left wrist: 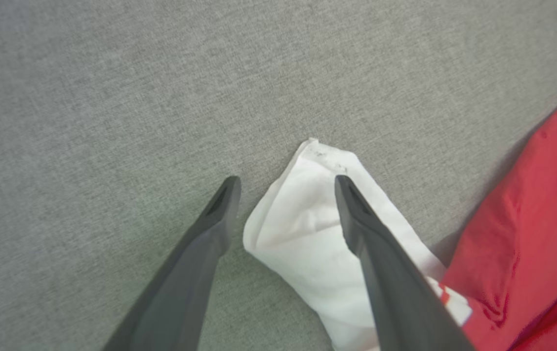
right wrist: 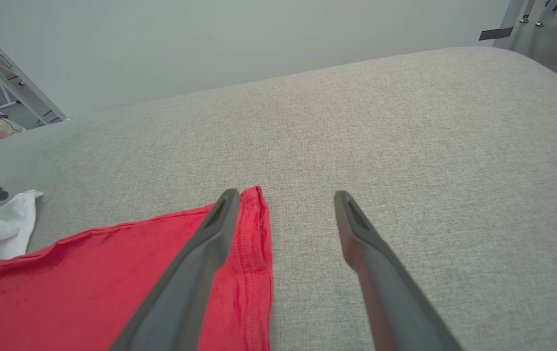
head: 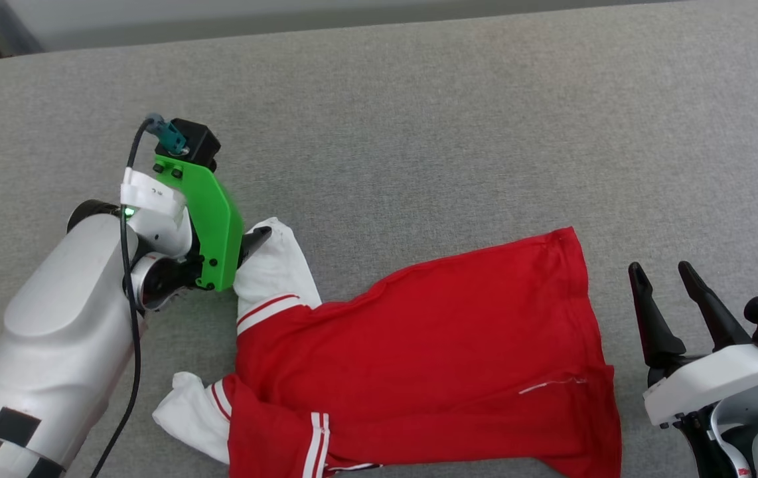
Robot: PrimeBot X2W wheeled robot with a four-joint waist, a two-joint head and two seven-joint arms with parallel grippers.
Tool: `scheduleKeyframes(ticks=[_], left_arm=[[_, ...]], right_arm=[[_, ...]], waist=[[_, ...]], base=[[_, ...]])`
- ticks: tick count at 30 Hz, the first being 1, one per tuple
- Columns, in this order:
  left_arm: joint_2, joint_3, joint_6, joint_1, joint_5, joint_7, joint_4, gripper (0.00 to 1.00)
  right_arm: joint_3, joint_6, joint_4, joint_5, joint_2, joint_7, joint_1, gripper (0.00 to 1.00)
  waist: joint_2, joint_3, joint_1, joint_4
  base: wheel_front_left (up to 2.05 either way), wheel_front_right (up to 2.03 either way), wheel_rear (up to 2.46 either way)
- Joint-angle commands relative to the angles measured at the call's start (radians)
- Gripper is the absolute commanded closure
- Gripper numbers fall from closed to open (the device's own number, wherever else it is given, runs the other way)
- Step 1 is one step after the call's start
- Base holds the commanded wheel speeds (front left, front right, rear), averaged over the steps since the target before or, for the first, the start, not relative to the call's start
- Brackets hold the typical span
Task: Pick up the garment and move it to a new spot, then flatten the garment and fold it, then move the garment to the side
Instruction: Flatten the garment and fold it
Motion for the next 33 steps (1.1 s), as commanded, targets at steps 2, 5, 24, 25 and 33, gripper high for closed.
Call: scheduleKeyframes(ticks=[2, 5, 24, 25, 33], left_arm=[[0.005, -0.015, -0.007, -0.040, -0.026, 0.043, 0.049, 0.00], [0.009, -0.050, -0.009, -0.058, -0.047, 0.097, 0.093, 0.00], [0.001, -0.188, -0.009, -0.115, -0.116, 0.059, 0.170, 1.00], [-0.001, -0.177, -0.009, -0.123, -0.123, 0.043, 0.177, 1.00], [-0.015, -0.158, -0.009, -0.166, -0.137, -0.024, 0.202, 1.00]], right_arm=[[0.008, -0.001, 0.019, 0.015, -0.002, -0.015, -0.029, 0.00], [0.008, -0.001, 0.038, 0.024, -0.005, -0.026, -0.039, 0.00], [-0.023, -0.001, 0.104, 0.090, -0.044, 0.009, -0.101, 0.00], [-0.020, -0.001, 0.112, 0.094, -0.051, 0.018, -0.111, 0.00], [0.097, -0.001, 0.235, 0.182, -0.138, 0.178, -0.222, 0.00]], waist=[[0.0000, 0.059, -0.0001, -0.059], [0.0000, 0.071, -0.0001, -0.074], [0.0000, 0.021, -0.0001, -0.036], [0.0000, 0.014, -0.0001, -0.031], [0.0000, -0.045, -0.0001, 0.008]], base=[[0.00, 0.00, 0.00], [0.00, 0.00, 0.00], [0.00, 0.00, 0.00], [0.00, 0.00, 0.00], [0.00, 0.00, 0.00]])
